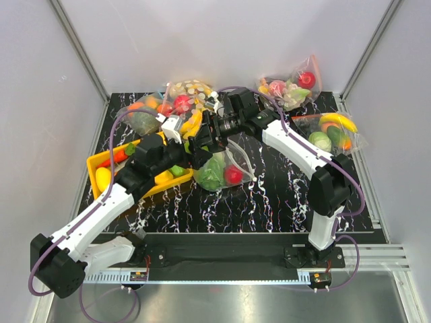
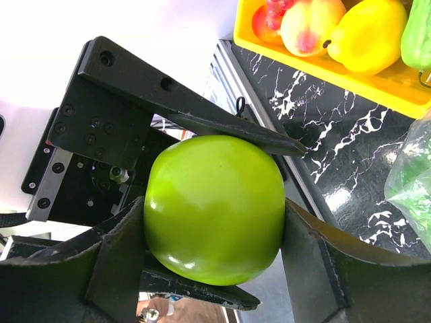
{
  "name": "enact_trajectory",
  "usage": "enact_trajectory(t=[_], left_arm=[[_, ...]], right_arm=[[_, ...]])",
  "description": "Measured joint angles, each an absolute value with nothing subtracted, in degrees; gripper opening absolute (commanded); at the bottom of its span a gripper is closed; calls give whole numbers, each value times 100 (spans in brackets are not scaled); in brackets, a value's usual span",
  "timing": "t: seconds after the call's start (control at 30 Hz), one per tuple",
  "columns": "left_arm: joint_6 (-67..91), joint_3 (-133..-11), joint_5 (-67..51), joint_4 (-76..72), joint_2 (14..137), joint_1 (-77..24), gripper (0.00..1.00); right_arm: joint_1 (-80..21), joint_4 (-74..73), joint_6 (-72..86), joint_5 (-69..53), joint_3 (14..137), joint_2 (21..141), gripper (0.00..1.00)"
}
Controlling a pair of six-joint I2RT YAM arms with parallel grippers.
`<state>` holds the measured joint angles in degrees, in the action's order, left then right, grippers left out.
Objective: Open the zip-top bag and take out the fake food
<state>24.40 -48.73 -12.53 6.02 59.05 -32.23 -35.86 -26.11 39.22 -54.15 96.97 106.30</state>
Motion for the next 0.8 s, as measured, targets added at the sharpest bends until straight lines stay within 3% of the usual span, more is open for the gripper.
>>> enact_trajectory(t=[0.1,0.23,0.43,0.8], left_arm=[[2440,-4873,-1262,609,5896,-3212,3],[2425,-4838,-1358,701,5841,-3225,0],[2353,-4831,-1389,991,5741,-3229,0],[2147,-4858,-880,1796,5728,-2512,0]], right_arm=[[-3590,-2558,3975,-5408,9690,10630,92],[-3564,-2237,4147,-5356,9642,10630,100],[-3164,-1481,4547,-5341,9070,10593,99],[-2322,-2853,3315,-4204,9188,10007,100]])
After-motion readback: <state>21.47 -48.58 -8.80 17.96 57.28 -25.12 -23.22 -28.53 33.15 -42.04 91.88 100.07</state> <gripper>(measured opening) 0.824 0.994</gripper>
